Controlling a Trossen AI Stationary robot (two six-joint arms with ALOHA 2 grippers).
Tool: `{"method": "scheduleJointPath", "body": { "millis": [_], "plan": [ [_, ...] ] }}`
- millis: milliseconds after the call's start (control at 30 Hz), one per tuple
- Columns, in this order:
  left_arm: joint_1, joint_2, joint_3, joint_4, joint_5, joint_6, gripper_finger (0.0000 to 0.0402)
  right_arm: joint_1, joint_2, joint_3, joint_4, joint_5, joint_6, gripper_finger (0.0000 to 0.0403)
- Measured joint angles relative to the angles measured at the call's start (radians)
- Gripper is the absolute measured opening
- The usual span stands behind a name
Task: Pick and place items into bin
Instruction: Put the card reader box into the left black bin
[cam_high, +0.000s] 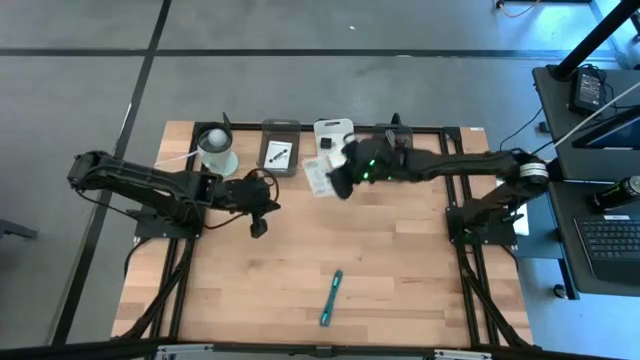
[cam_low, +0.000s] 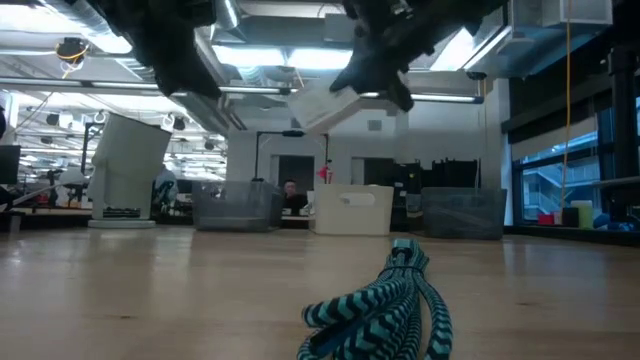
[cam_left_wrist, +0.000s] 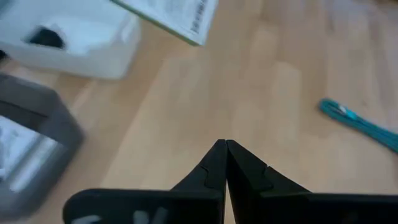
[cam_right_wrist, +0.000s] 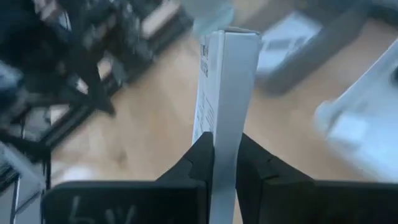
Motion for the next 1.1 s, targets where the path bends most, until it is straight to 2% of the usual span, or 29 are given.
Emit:
{"method": "scheduleJointPath", "body": {
  "millis": [100, 167, 333, 433, 567, 700, 900, 1100],
  "plan": [
    [0.000, 0.020, 0.001, 0.003, -0.051, 0.017, 0.0002, -0.058, -0.021, 0.002, 0.007, -0.010, -0.034, 0.0042],
    [0.000, 0.038, 0.001, 0.014, -0.057, 0.050, 0.0003, -0.096, -0.012, 0.013, 0.002, -0.052, -0.052, 0.0038],
    [0.002, 0.086, 0.000, 0.012, 0.011, 0.166, 0.0001, -0.159, 0.075, 0.118, 0.006, -0.131, -0.078, 0.0035],
    [0.015, 0.089, -0.065, 0.125, 0.041, 0.197, 0.0002, -0.176, 0.155, 0.231, 0.006, -0.132, -0.107, 0.0040],
    [0.055, 0.052, -0.234, 0.347, 0.066, 0.159, 0.0001, -0.189, 0.294, 0.428, -0.043, -0.132, -0.134, 0.0041],
    [0.093, -0.014, -0.353, 0.471, 0.119, 0.116, 0.0002, -0.208, 0.455, 0.624, -0.110, -0.133, -0.086, 0.0036],
    [0.144, -0.133, -0.403, 0.472, 0.142, 0.234, 0.0001, -0.242, 0.675, 0.853, -0.153, -0.131, 0.060, 0.0040],
    [0.207, -0.222, -0.409, 0.465, 0.153, 0.334, 0.0002, -0.251, 0.827, 1.000, -0.212, -0.132, 0.142, 0.0036]
  ]
}}
